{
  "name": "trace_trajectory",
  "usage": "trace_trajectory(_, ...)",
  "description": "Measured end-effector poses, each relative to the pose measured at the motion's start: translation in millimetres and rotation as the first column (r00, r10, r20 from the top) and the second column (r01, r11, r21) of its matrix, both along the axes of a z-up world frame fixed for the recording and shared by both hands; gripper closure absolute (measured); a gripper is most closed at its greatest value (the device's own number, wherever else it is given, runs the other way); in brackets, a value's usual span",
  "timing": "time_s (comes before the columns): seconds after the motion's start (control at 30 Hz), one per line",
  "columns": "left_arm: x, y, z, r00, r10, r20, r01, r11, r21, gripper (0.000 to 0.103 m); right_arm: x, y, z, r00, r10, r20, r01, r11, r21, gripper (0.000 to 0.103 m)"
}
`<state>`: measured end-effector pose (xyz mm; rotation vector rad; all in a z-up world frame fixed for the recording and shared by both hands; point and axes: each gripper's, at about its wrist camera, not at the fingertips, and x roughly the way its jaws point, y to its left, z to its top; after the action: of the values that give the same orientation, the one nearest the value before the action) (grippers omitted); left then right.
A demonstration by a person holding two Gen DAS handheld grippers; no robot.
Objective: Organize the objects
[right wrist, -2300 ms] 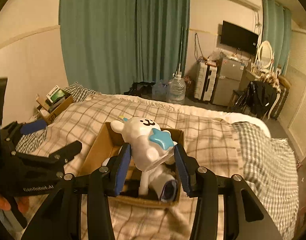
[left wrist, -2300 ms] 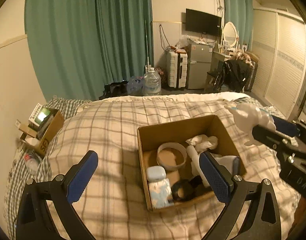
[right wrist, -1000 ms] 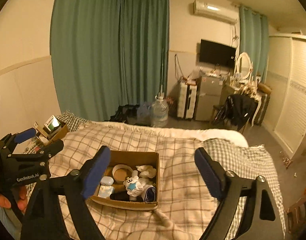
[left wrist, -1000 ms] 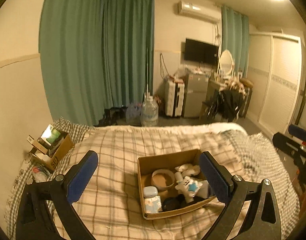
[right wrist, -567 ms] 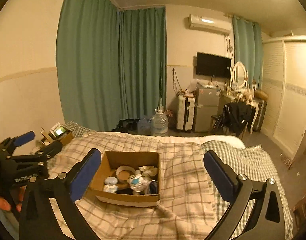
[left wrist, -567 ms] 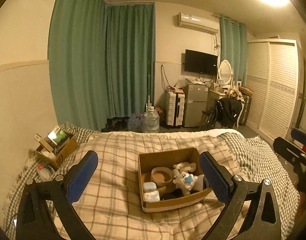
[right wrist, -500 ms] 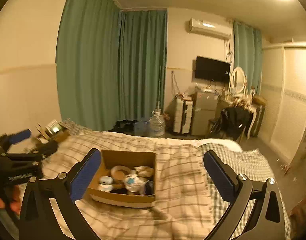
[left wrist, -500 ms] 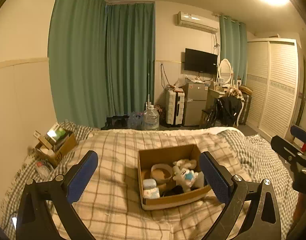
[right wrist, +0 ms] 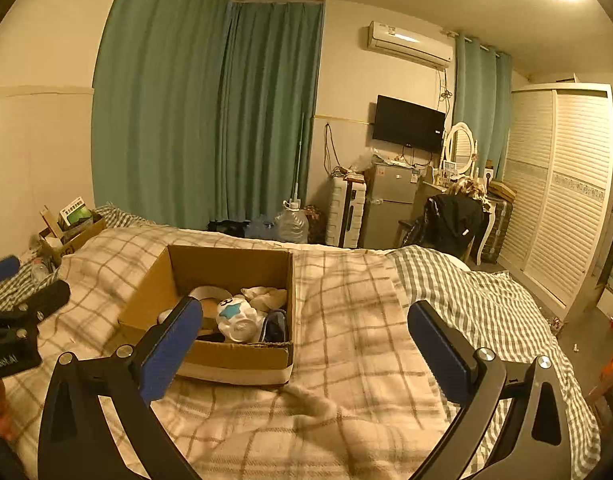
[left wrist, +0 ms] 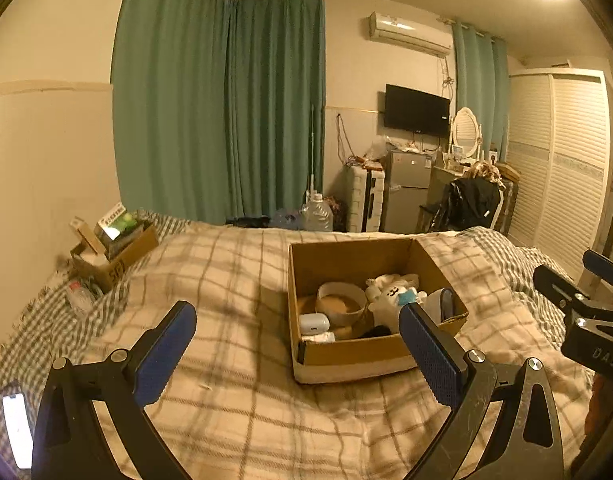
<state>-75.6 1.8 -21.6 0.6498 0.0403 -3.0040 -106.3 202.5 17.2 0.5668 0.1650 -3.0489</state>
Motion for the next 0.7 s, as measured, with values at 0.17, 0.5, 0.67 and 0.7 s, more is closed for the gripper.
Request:
trace_trajectory(0.17, 2.1, 1.9, 1.9, 1.0, -0.006, -0.01, 0.006, 1.0, -0.003, 0.0, -1.3, 1.1, -1.8, 1.0, -0.009, 0.004, 0.009, 1.0, 0.011, 0.0)
trace_trajectory(0.5, 2.4, 7.5, 1.9, 1.0, -0.025, -0.003, 0.025, 1.0, -0.018, 0.0, -1.5, -1.0, -3.5, 1.0, 0.001, 0.021, -0.002, 1.0, 0.019, 0.0)
trace_trajectory(0.67, 1.3, 9.6, 0.5, 1.0, -0.028, 0.004, 0.028, 0.999, -0.025, 0.0, -1.9, -1.9, -3.8, 1.0, 0.005, 0.025, -0.005, 1.0, 0.016, 0.0)
trace_trajectory(0.7, 1.3, 9.7, 0.7, 1.0, -0.03, 0.004, 0.03, 0.999, -0.024, 0.0, -2.2, -2.2, -4.3, 1.0, 0.002, 0.025, -0.003, 1.0, 0.019, 0.0)
